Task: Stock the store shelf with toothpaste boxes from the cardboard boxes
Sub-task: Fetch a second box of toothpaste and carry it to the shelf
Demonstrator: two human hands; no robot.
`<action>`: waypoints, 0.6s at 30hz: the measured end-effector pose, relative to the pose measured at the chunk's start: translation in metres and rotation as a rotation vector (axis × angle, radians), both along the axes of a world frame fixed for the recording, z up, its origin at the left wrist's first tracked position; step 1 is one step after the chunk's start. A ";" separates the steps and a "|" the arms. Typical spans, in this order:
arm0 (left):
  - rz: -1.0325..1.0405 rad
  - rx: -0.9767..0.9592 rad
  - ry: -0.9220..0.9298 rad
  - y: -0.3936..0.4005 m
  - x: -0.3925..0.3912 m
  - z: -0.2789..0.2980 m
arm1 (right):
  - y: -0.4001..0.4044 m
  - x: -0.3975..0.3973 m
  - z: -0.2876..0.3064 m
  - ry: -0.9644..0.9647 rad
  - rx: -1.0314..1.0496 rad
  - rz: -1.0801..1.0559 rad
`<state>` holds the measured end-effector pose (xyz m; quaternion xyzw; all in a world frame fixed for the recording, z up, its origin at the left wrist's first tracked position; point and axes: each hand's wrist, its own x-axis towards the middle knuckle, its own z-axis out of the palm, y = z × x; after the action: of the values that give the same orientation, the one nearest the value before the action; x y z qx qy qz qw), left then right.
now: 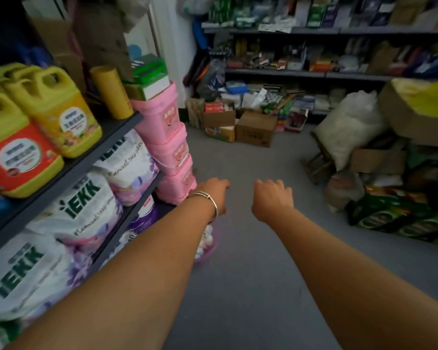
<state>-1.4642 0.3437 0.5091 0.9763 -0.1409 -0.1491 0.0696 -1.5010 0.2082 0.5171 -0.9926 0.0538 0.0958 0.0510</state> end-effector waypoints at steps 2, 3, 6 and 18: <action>-0.014 0.007 -0.007 -0.013 0.037 -0.001 | -0.014 0.034 -0.004 0.020 -0.005 -0.024; -0.021 0.005 -0.012 -0.018 0.056 -0.002 | -0.021 0.052 -0.006 0.023 -0.006 -0.036; -0.034 0.009 -0.011 -0.032 0.114 -0.003 | -0.037 0.109 -0.006 0.011 -0.003 -0.071; -0.085 0.028 0.034 -0.116 0.373 0.021 | -0.123 0.347 0.004 -0.002 0.046 -0.203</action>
<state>-1.0913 0.2281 0.5302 0.9676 -0.1788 -0.1705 0.0520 -1.1538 0.0850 0.5214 -0.9807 0.1521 0.0904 0.0832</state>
